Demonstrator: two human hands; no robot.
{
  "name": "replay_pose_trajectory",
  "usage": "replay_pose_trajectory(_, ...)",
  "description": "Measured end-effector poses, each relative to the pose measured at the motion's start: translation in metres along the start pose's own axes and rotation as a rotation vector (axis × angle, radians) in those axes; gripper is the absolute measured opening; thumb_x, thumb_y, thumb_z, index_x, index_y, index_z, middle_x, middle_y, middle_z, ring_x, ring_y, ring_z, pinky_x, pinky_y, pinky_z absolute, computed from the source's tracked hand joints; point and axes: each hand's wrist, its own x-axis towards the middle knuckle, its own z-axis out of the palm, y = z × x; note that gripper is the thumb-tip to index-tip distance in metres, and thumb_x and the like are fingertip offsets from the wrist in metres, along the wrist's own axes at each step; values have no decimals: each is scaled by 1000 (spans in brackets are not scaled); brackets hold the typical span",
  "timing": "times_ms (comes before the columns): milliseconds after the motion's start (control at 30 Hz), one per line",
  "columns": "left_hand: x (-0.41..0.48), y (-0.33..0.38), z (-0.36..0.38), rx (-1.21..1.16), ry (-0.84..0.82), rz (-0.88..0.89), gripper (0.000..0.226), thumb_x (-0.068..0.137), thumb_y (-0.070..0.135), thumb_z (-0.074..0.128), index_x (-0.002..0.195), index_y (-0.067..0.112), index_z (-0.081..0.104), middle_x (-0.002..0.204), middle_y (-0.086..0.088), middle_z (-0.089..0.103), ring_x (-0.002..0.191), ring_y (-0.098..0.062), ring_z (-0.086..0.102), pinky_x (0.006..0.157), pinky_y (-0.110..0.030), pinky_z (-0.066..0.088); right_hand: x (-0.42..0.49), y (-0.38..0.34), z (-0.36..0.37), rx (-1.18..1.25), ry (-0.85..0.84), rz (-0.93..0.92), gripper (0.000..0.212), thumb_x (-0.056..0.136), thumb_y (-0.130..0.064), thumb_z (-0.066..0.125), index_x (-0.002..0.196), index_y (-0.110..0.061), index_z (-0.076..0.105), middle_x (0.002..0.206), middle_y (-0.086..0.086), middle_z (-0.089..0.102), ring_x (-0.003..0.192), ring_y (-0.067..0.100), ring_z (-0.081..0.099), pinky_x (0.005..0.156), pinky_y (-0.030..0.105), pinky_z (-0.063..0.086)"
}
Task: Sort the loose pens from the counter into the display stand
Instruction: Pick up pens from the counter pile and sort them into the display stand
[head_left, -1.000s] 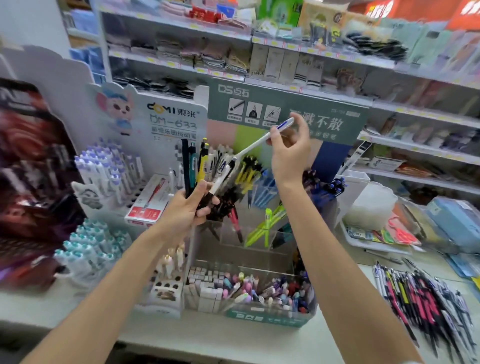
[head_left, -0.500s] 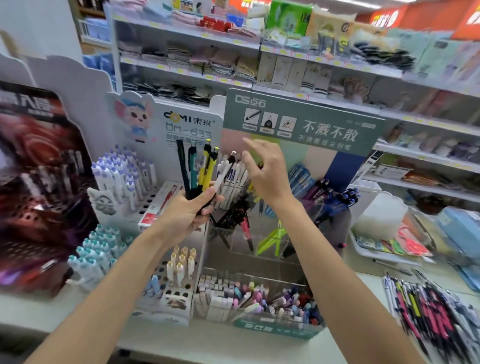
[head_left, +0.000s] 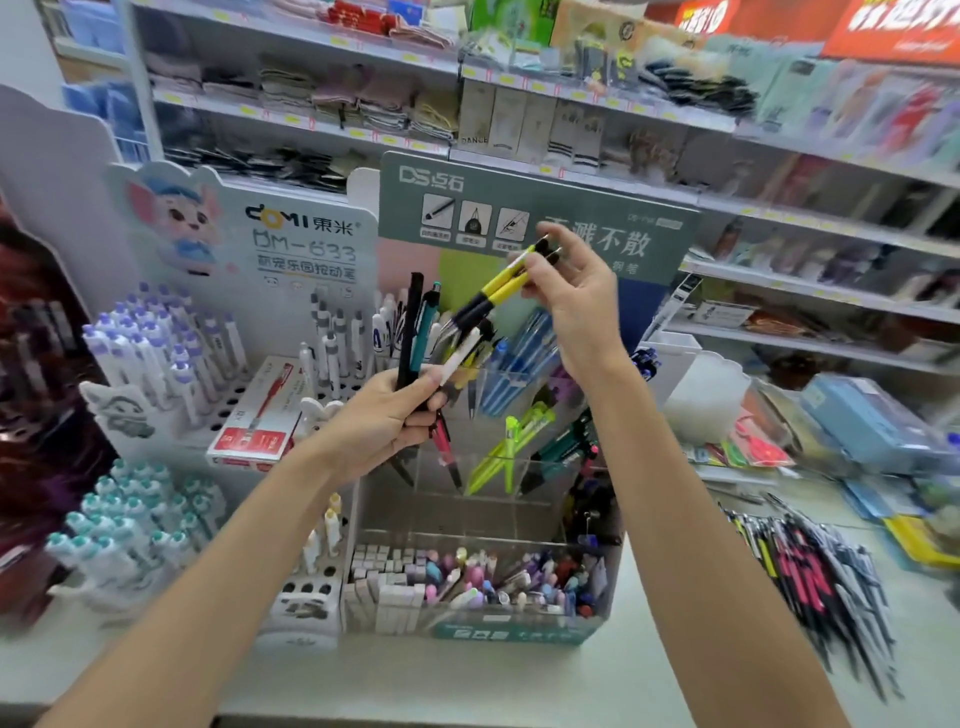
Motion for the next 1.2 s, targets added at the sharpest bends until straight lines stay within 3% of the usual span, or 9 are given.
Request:
replay_pose_trajectory(200,3,-4,-16,-121,186,86,34,99,28,46,120,4,59,68,4,43,55,-7,23,41,-14,21,19,8,-20,-98,185,-71,33,94,-1,59,127,-5,57,92,9,69,80,14,67,71,29,57)
replay_pose_trajectory(333,3,-6,-18,-133,183,91,42,90,33,54,121,5,59,68,4,44,53,-6,25,40,-14,23,11,29,-3,-432,44,-94,42,94,-12,62,135,-11,55,94,7,69,74,18,59,73,43,58)
replay_pose_trajectory(467,1,-7,-22,-117,179,96,43,89,33,55,121,6,60,68,3,43,54,-7,23,41,-14,22,-5,45,14,-619,-138,-69,45,97,-15,60,140,-8,51,139,6,57,127,18,53,110,31,40)
replay_pose_trajectory(633,-3,-5,-24,-97,173,97,44,89,33,54,122,5,60,68,3,43,54,-7,24,43,-15,20,-16,47,21,-777,-399,-20,35,101,-16,51,135,-12,58,138,3,58,129,15,51,108,20,34)
replay_pose_trajectory(700,-4,-4,-23,-94,171,96,42,89,33,54,120,6,60,67,3,43,53,-6,25,42,-15,22,-19,46,22,-779,-442,0,37,101,-15,51,137,-15,57,140,2,56,131,14,47,104,14,29)
replay_pose_trajectory(800,-8,-1,-20,-91,140,92,41,89,32,54,119,5,61,68,3,46,53,-6,28,42,-14,24,-20,44,19,-734,-267,-82,35,98,-17,55,133,-13,60,134,4,60,128,18,49,111,29,34)
replay_pose_trajectory(900,-7,2,-14,-82,108,84,40,90,31,52,120,6,62,68,3,48,53,-5,32,42,-14,28,-19,28,16,-524,-101,-112,34,95,-15,59,129,-12,63,112,-2,66,101,12,60,91,28,49)
replay_pose_trajectory(1067,4,2,7,-70,38,60,36,96,31,49,119,7,62,69,2,49,54,-6,31,44,-15,25,-30,9,23,-376,-360,-13,49,92,-20,67,138,-21,50,93,9,67,87,12,63,80,26,53)
replay_pose_trajectory(1200,11,-2,12,74,145,84,43,93,37,52,119,5,60,67,4,49,50,-5,31,42,-14,23,-32,8,13,-254,-80,-67,40,91,-12,67,129,-18,56,94,17,67,82,22,65,81,37,58)
